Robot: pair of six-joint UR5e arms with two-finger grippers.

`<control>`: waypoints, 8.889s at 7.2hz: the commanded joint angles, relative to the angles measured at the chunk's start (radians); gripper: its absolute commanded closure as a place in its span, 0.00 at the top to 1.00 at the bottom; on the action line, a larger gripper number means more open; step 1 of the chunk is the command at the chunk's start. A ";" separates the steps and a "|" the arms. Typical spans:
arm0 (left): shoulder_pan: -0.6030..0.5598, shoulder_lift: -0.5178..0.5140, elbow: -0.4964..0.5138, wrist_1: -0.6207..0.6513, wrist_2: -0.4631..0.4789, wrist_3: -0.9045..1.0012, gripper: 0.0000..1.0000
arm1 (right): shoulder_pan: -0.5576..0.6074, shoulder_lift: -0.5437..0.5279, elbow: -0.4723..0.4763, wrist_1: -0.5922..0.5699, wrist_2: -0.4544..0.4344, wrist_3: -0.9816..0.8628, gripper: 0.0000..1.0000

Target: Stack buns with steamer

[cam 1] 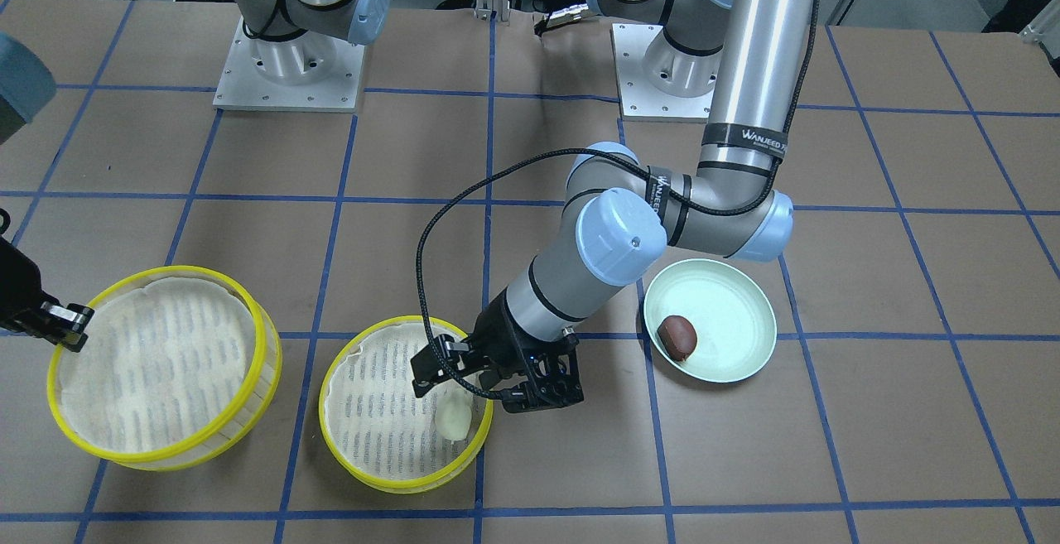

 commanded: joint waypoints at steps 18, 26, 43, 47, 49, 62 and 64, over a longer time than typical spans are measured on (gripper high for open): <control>0.395 0.094 -0.193 -0.511 0.256 0.261 0.00 | 0.383 0.081 0.007 -0.042 -0.005 0.449 0.00; 0.358 0.201 -0.036 -0.493 0.132 0.139 0.00 | 0.383 0.099 0.010 -0.107 0.009 0.441 0.00; 0.036 0.061 -0.007 -0.095 -0.184 -0.446 1.00 | 0.337 -0.354 -0.004 0.413 -0.055 0.361 0.74; 0.034 0.093 0.019 -0.129 -0.055 -0.332 1.00 | 0.339 -0.358 0.002 0.436 -0.043 0.247 1.00; 0.057 0.156 0.024 -0.229 0.080 -0.038 1.00 | 0.342 -0.361 -0.004 0.442 -0.013 0.286 1.00; 0.275 0.564 0.008 -0.930 0.454 0.617 1.00 | 0.334 -0.344 0.002 0.325 0.041 -0.064 1.00; 0.281 0.557 0.008 -0.924 0.451 0.619 1.00 | 0.334 -0.346 0.004 0.326 0.046 -0.062 1.00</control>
